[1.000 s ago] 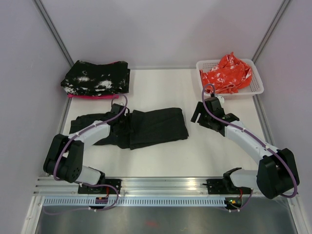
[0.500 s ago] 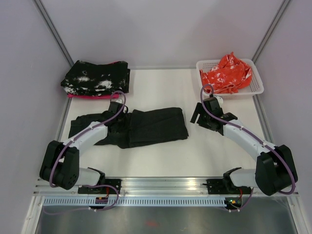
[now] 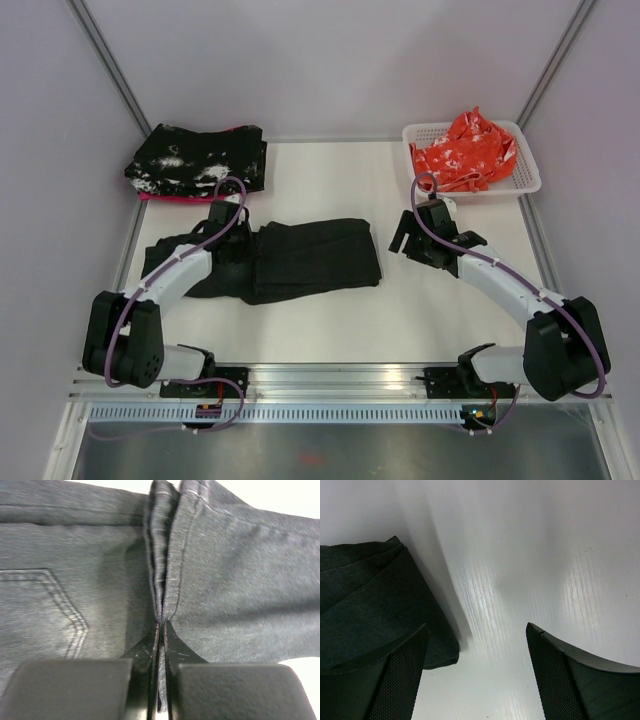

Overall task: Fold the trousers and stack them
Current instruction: Fold the trousers

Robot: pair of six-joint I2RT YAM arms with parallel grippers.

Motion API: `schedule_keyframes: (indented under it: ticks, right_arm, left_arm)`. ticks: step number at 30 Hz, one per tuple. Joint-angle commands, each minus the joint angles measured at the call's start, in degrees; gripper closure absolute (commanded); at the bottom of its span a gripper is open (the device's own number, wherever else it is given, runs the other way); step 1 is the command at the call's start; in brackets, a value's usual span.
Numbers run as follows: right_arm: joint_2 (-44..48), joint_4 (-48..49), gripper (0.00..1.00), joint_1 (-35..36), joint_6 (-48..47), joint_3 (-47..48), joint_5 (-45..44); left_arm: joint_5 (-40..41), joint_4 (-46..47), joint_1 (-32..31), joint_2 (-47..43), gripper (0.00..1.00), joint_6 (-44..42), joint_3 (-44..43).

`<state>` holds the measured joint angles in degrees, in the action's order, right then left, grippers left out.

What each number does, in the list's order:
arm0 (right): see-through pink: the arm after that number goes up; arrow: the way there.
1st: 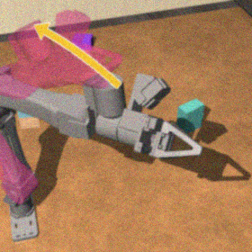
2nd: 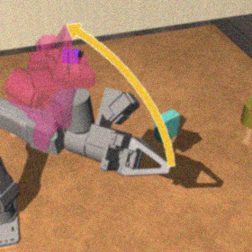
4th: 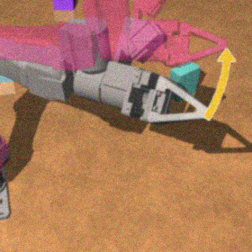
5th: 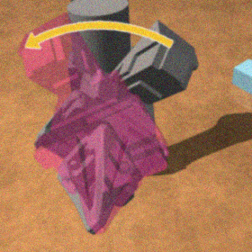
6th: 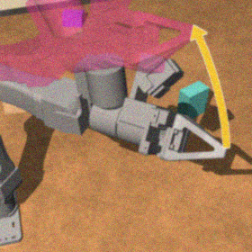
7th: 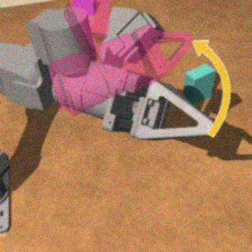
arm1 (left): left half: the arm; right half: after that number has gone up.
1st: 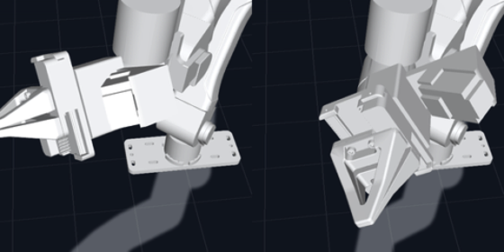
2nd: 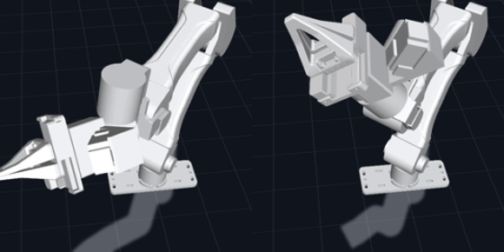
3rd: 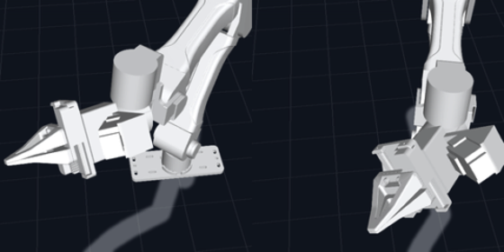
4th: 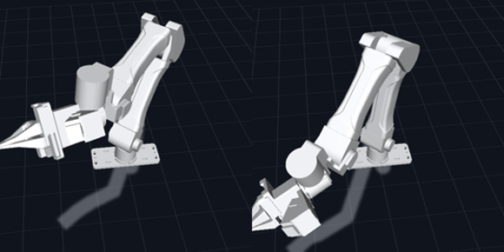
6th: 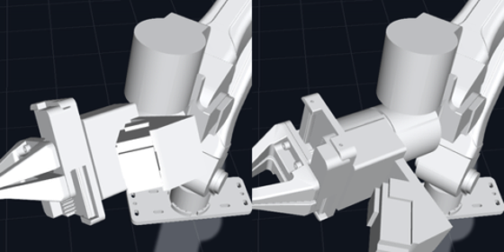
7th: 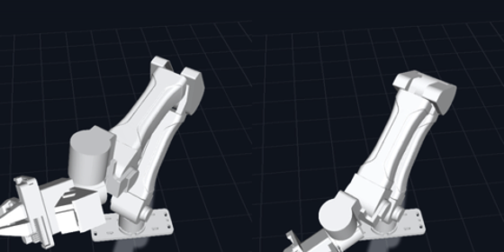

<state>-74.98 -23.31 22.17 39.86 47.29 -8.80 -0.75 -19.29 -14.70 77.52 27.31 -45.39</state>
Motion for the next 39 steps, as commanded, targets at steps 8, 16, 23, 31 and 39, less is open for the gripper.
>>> schedule_keyframes:
  ticks: [8,16,23,31,39]
  right_arm:
    - [-0.08,1.6,0.16,1.03,-3.02,6.14,4.75]
    - [-6.92,6.08,0.41,17.35,-12.25,18.87,5.63]
    - [-24.31,9.77,1.0,24.23,-9.45,24.95,8.53]
    - [-30.75,12.41,1.0,26.78,-9.8,25.58,10.91]
    - [-29.44,10.22,1.0,26.78,-10.41,25.84,9.15]
  left_arm:
    - [-0.23,-6.28,0.46,-2.89,0.25,-2.27,-3.04]
    - [3.96,-13.22,21.7,-15.0,0.11,4.75,-3.92]
    - [8.85,-17.1,39.02,-19.25,0.07,12.76,0.02]
    - [1.12,-6.49,55.91,-11.08,0.05,5.24,1.97]
    - [-4.25,5.92,55.92,-5.45,0.04,-2.09,3.99]
